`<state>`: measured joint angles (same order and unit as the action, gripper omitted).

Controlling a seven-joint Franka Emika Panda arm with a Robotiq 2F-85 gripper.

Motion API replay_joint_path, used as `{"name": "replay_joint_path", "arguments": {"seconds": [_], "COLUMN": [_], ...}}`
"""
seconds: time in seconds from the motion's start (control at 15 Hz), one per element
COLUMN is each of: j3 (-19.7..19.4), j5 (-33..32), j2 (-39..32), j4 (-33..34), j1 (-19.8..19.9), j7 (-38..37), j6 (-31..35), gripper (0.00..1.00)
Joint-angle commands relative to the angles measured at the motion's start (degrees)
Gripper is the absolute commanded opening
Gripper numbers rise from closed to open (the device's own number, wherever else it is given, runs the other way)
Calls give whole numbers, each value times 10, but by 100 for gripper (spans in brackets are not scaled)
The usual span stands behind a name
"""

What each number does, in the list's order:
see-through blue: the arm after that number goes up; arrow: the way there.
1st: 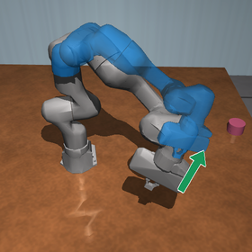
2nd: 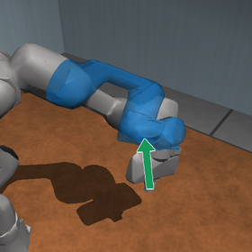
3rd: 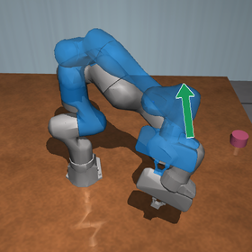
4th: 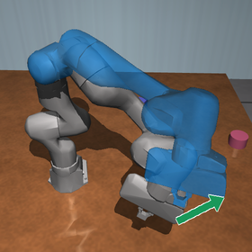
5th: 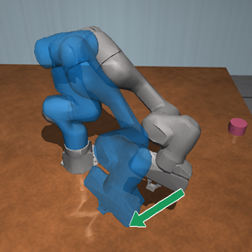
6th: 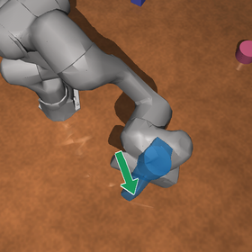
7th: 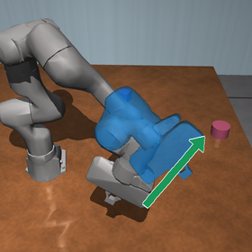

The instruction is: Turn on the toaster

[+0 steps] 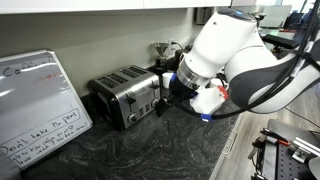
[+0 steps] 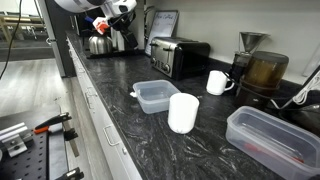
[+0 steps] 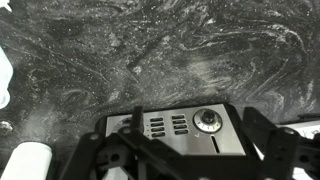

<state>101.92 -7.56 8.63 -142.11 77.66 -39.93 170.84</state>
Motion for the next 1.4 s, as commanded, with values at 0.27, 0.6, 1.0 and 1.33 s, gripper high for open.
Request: {"name": "replay_joint_path", "arguments": {"seconds": [0.27,0.6,1.0,1.33], "j3": [53,132,284,414], "j5": [3,55,174,296], "j2": [-3,18,32,106], "j4": [27,46,75,134], "j1": [55,146,289,419], "j7": [83,106,228,340], "j6": [-3,18,12,31], "gripper": [100,52,10,0]}}
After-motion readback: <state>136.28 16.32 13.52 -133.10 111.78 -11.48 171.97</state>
